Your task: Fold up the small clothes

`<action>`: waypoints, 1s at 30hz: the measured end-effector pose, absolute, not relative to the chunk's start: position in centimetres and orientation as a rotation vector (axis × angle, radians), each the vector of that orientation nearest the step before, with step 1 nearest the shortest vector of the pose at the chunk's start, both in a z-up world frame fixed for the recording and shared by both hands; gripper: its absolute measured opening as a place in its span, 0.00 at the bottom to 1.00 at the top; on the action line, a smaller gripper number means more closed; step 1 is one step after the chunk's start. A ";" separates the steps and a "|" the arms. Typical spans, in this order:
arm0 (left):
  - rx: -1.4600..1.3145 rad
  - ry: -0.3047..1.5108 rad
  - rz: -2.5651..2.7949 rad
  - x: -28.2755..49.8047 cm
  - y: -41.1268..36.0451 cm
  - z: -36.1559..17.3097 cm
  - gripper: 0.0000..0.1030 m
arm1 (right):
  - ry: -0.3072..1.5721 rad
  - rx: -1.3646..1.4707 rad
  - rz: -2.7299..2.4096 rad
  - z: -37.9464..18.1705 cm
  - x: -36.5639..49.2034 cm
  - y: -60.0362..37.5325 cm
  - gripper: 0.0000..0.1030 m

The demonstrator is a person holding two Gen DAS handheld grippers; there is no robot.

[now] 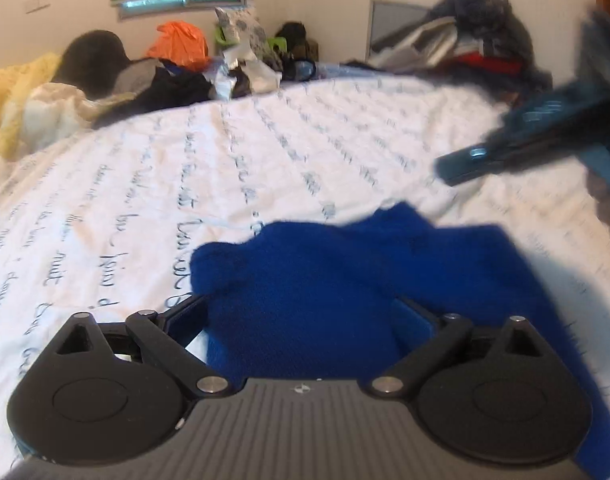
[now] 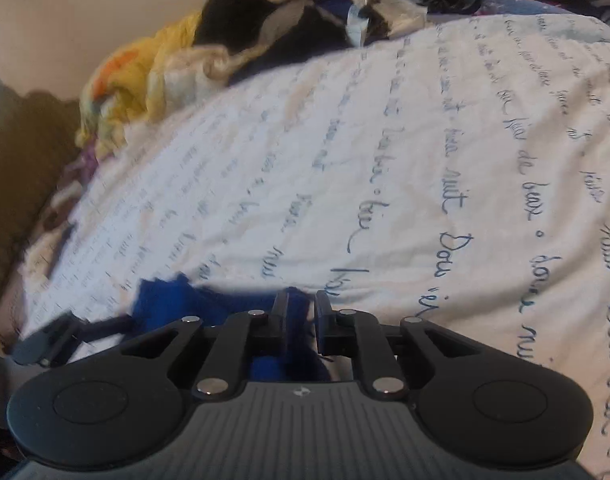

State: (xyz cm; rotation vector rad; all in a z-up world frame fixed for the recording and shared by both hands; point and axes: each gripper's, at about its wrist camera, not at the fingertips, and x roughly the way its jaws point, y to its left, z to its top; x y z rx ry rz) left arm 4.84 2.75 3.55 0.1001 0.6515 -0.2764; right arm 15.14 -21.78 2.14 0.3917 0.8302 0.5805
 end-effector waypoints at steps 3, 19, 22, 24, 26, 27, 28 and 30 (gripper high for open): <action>0.062 0.643 -0.282 3.1 3.5 4.2 0.97 | 0.862 0.447 0.609 2.0 12.1 -23.9 0.19; 0.042 0.682 -0.373 2.8 2.2 3.2 0.98 | 0.871 0.204 0.444 0.7 11.5 -21.9 0.06; 0.059 0.685 -0.382 3.1 1.8 3.5 1.00 | 0.853 0.348 0.521 1.7 9.2 -22.7 0.67; 0.088 0.699 -0.344 3.8 1.4 2.9 0.99 | 0.859 0.313 0.535 1.6 8.2 -21.8 0.83; 0.074 0.726 -0.334 4.4 1.4 2.1 1.00 | 0.883 0.266 0.536 0.9 8.0 -20.7 0.79; 0.080 0.723 -0.327 4.5 1.3 1.8 1.00 | 0.895 0.263 0.568 0.5 8.2 -20.2 0.42; 0.094 0.712 -0.317 4.4 1.1 1.7 1.00 | 0.926 0.249 0.587 -0.2 8.5 -19.5 0.11; 0.097 0.697 -0.309 3.9 1.1 1.7 1.00 | 0.890 0.131 0.584 -0.3 8.6 -18.1 0.10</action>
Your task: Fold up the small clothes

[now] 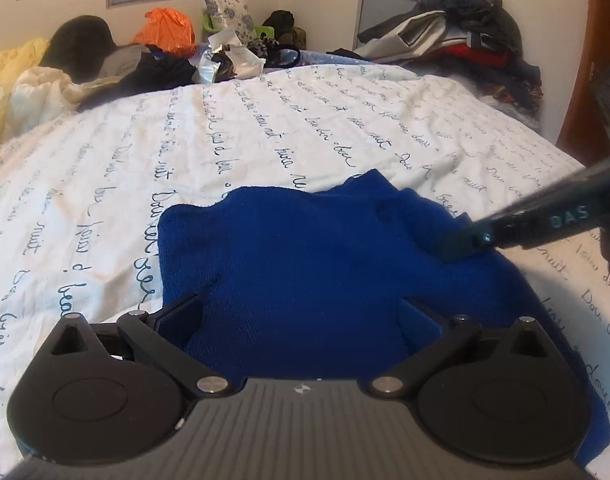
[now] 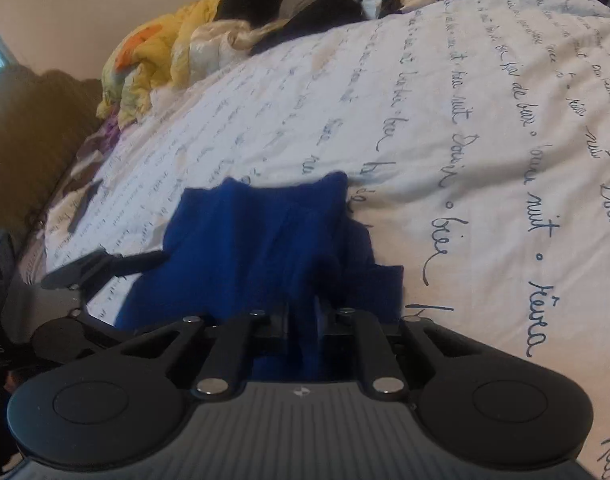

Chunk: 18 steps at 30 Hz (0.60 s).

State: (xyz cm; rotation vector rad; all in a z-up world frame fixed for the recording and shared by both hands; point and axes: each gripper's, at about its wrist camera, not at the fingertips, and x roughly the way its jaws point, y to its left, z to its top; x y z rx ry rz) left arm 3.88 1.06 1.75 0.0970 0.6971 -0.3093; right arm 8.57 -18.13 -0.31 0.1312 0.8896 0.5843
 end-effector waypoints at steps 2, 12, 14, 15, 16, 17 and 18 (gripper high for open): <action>0.107 0.680 -0.305 3.4 1.1 1.5 1.00 | 0.853 0.119 0.587 0.8 9.2 -18.2 0.09; 0.189 0.491 -0.329 -5.9 4.0 4.7 1.00 | 0.851 0.467 0.587 2.0 4.9 -24.4 0.15; 0.244 0.476 -0.354 -9.4 4.6 4.4 1.00 | 0.921 0.600 0.677 1.5 2.0 -25.6 0.26; 0.268 0.502 -0.365 -10.7 4.8 3.8 1.00 | 0.955 0.619 0.689 1.1 0.7 -25.7 0.26; 0.286 0.542 -0.367 -11.6 4.8 3.1 1.00 | 0.982 0.636 0.689 0.6 -0.4 -25.8 0.27; 0.295 0.577 -0.363 -12.1 4.8 2.4 0.99 | 1.012 0.654 0.693 0.1 -1.1 -25.8 0.28; 0.294 0.613 -0.356 -12.5 4.9 1.5 0.97 | 1.039 0.664 0.698 -0.4 -1.8 -25.5 0.28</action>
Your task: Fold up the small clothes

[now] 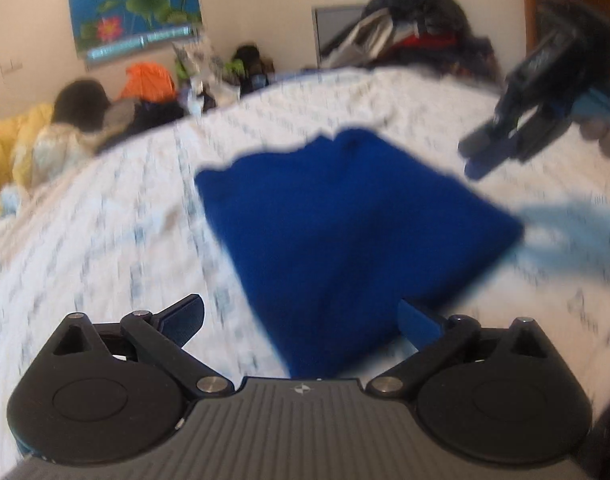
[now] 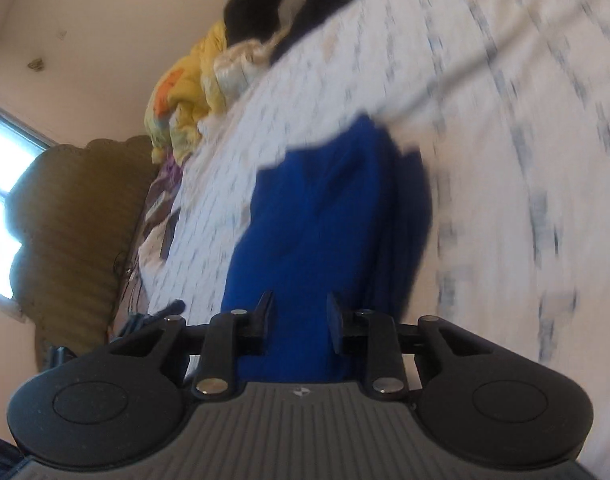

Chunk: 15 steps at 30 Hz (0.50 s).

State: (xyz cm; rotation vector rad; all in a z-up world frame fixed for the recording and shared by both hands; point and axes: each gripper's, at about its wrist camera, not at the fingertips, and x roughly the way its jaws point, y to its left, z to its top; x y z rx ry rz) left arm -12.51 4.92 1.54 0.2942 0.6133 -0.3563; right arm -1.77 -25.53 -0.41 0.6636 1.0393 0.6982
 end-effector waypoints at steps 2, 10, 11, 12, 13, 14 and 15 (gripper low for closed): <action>0.271 0.661 -0.332 -12.7 5.2 0.5 0.91 | 1.071 0.644 0.687 -1.1 -2.4 -24.9 0.28; 0.131 0.671 -0.340 -11.9 5.3 0.8 0.53 | 1.114 0.537 0.704 -2.7 -2.2 -23.0 0.05; 0.132 0.673 -0.339 -11.9 5.3 0.8 0.49 | 1.105 0.499 0.705 -2.3 -2.1 -22.9 0.01; 0.137 0.675 -0.345 -11.9 5.2 0.9 0.44 | 1.080 0.461 0.701 -1.5 -2.1 -23.0 0.01; 0.137 0.677 -0.352 -12.0 5.2 0.9 0.41 | 1.047 0.432 0.689 -0.5 -1.9 -23.3 0.01; 0.133 0.679 -0.354 -12.1 5.2 1.0 0.36 | 1.014 0.418 0.684 0.4 -2.0 -23.8 0.01; 0.134 0.678 -0.352 -12.2 5.2 0.9 0.36 | 0.991 0.407 0.677 1.1 -2.0 -24.3 0.00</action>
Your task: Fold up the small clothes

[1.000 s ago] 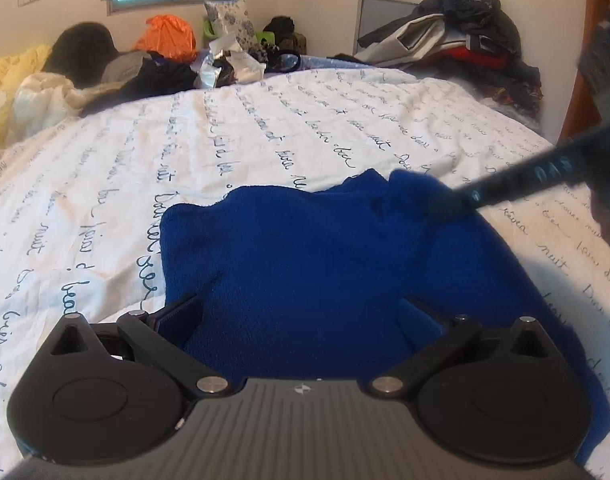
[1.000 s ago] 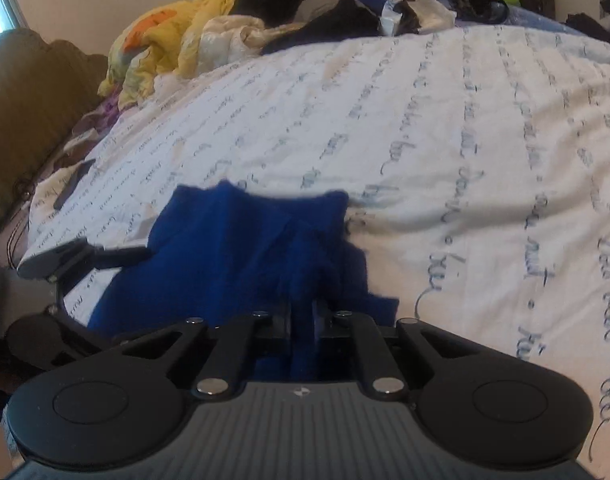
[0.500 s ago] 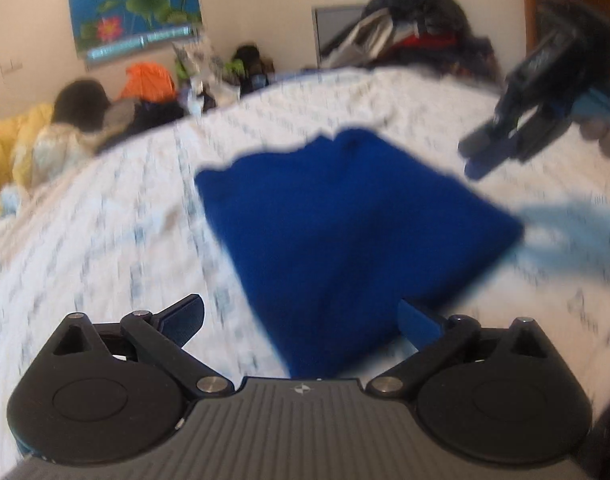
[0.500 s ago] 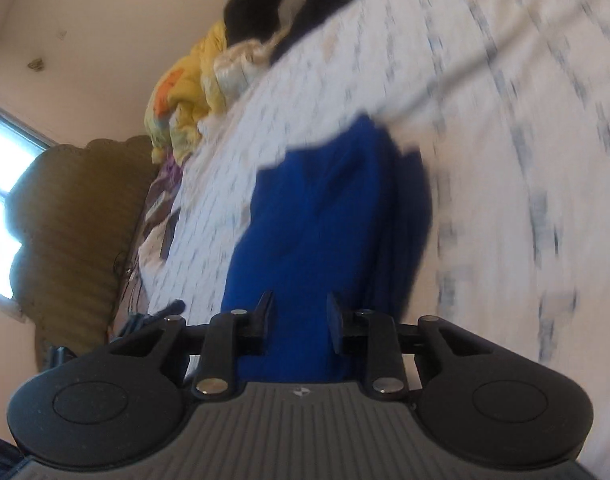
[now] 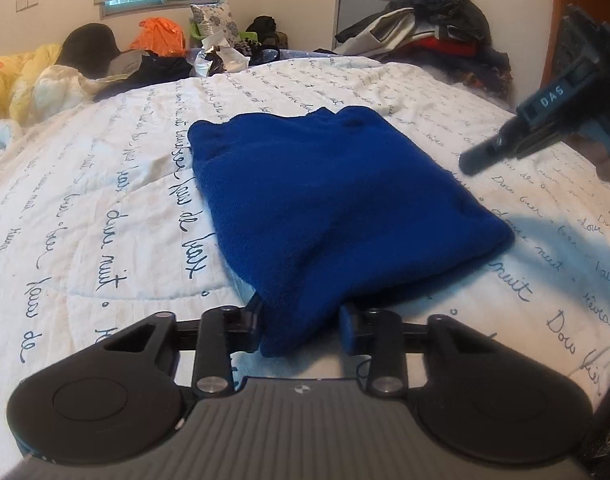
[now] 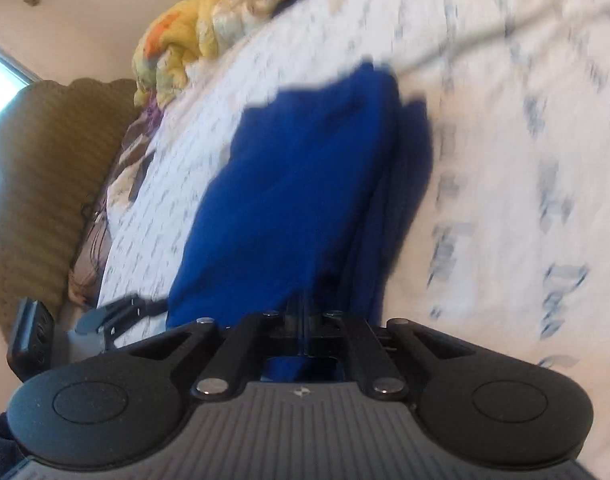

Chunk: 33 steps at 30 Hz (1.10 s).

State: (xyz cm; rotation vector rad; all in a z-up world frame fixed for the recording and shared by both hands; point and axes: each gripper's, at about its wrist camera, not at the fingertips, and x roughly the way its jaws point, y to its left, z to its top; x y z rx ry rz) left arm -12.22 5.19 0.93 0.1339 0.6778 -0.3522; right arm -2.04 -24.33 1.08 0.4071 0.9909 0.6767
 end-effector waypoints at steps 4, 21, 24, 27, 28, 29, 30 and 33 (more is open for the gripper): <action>0.153 0.671 -0.339 -12.5 4.9 0.9 0.38 | 1.080 0.518 0.643 -1.0 -2.2 -26.1 0.05; 0.136 0.661 -0.294 -12.1 4.9 0.5 0.60 | 1.181 0.680 0.731 -3.6 -2.4 -24.0 0.26; 0.158 0.665 -0.329 -12.2 4.7 0.9 0.29 | 1.159 0.566 0.756 -2.5 -2.2 -23.6 0.06; 0.165 0.663 -0.330 -12.4 4.8 0.8 0.27 | 1.041 0.504 0.777 0.8 -2.7 -25.0 0.05; 0.152 0.659 -0.330 -12.4 5.0 0.7 0.27 | 1.059 0.448 0.758 0.5 -2.8 -25.1 0.05; 0.148 0.659 -0.329 -12.4 5.0 0.7 0.26 | 1.120 0.353 0.716 -0.9 -2.9 -24.6 0.05; 0.148 0.661 -0.328 -12.4 5.0 0.7 0.26 | 1.108 0.349 0.728 -2.0 -3.2 -24.7 0.04; 0.100 0.712 -0.342 -12.2 5.7 1.3 0.23 | 1.083 0.437 0.707 -2.5 -2.9 -24.8 0.07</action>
